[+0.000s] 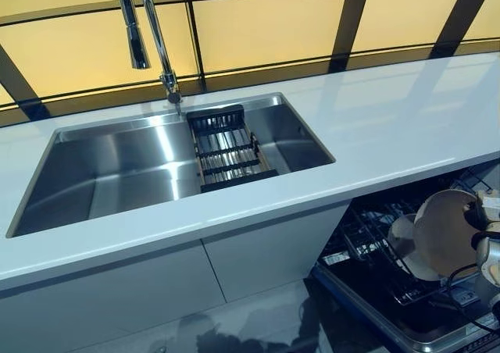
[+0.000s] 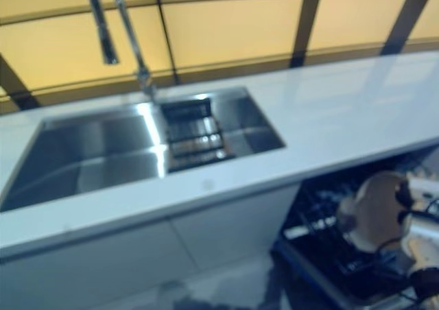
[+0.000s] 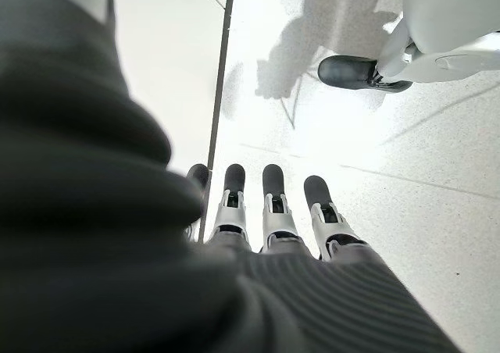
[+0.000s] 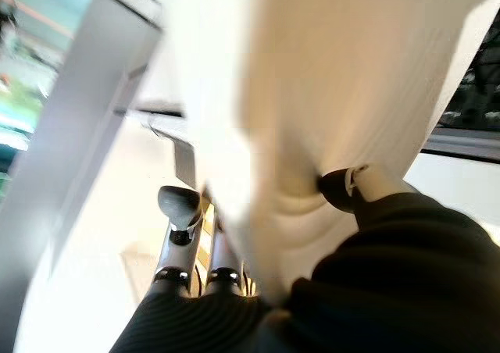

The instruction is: Take plates into dishwasher

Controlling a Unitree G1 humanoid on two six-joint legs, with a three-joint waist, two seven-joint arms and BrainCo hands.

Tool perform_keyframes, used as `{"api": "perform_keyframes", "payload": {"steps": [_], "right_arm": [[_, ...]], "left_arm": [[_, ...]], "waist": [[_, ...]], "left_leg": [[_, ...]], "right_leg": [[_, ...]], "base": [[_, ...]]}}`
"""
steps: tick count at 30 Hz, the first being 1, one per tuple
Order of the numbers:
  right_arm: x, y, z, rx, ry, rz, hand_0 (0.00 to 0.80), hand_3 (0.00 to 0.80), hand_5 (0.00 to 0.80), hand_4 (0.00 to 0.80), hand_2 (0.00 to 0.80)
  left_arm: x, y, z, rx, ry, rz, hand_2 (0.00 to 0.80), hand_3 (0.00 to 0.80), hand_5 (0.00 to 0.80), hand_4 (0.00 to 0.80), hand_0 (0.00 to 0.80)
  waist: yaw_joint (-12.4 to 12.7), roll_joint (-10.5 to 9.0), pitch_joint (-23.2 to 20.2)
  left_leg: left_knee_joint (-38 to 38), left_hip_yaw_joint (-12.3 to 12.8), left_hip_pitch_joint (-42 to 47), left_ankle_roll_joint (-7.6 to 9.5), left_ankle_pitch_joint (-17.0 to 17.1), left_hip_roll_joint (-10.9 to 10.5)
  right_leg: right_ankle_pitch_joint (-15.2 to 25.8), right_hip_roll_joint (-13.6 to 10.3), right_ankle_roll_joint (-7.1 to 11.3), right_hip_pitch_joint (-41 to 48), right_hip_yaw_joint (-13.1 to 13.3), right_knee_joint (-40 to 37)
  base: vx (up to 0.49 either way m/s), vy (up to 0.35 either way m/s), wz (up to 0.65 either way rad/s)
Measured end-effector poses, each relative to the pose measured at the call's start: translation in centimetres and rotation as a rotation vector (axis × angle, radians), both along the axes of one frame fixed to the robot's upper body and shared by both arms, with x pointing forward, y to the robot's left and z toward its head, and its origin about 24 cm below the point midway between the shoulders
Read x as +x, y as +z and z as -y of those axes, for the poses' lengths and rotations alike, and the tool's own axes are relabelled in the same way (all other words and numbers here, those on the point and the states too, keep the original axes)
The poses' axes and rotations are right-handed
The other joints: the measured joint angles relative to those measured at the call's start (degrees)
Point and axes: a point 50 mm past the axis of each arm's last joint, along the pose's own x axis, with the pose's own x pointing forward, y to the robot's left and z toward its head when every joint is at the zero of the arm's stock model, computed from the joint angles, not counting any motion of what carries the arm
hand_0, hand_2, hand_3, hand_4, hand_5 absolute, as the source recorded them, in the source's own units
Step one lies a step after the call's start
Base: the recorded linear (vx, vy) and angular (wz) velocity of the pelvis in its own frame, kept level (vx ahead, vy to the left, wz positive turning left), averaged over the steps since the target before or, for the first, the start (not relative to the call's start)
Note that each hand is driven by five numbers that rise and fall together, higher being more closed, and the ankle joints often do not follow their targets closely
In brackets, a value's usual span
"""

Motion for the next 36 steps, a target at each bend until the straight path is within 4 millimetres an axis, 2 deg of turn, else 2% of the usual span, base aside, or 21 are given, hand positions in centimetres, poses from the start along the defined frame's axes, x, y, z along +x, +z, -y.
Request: {"api": "perform_keyframes", "payload": {"steps": [8, 16, 20, 27, 36], "right_arm": [[0.1, -0.2, -0.3, -0.005, 0.037, -0.01, 0.8, 0.8, 0.8, 0.8, 0.8], [0.3, -1.8, -1.5, -0.001, 0.125, -0.087, 0.8, 0.8, 0.8, 0.8, 0.8], [0.4, -2.0, -1.7, 0.004, 0.143, -0.098, 0.8, 0.8, 0.8, 0.8, 0.8], [0.4, -2.8, -2.0, 0.007, 0.154, -0.146, 0.8, 0.8, 0.8, 0.8, 0.8], [1.5, -2.0, -1.7, 0.017, 0.134, -0.133, 0.8, 0.8, 0.8, 0.8, 0.8]], "left_arm": [[0.1, -0.1, 0.2, 0.0, 0.003, 0.001, 0.0, 0.0, 0.0, 0.0, 0.0], [0.1, -0.1, 0.4, -0.005, 0.005, 0.003, 0.0, 0.0, 0.0, 0.0, 0.0], [0.1, -0.1, 0.4, -0.004, 0.006, 0.003, 0.0, 0.0, 0.0, 0.0, 0.0], [0.8, 0.1, 0.5, -0.019, 0.043, 0.051, 0.0, 0.0, 0.0, 0.0, 0.0], [2.1, 0.5, 0.5, -0.024, 0.064, 0.128, 0.0, 0.0, 0.0, 0.0, 0.0]], "waist": [[0.0, 0.52, 0.3], [0.1, 0.75, 0.4], [0.2, 0.91, 0.5], [1.3, 1.71, 1.1], [1.7, 3.29, 4.5]], "left_leg": [[0.0, -0.1, -0.1, 0.0, 0.0, 0.0], [0.0, -0.1, -0.1, 0.0, 0.0, 0.0], [0.0, -0.2, -0.2, 0.0, 0.0, 0.0], [0.2, -0.6, -1.4, -0.18, 0.3, 0.0], [0.3, -1.7, -3.1, -0.01, 0.6, -0.3]], "right_leg": [[0.0, 0.0, -0.04, 0.0, -0.1, 0.0], [0.0, 0.0, -0.06, -0.1, -0.1, 0.0], [-0.1, -0.1, -0.14, -0.1, -0.2, 0.0], [-0.1, -0.1, -0.19, -1.1, -0.5, 0.0], [0.2, -0.4, -0.56, -2.3, -1.7, 0.0]], "base": [[0.0, 0.0, 0.0], [0.0, 0.0, 0.0], [0.0, 0.0, 0.0], [-0.015, -0.01, 0.02], [-0.032, -0.025, 0.07]]}}
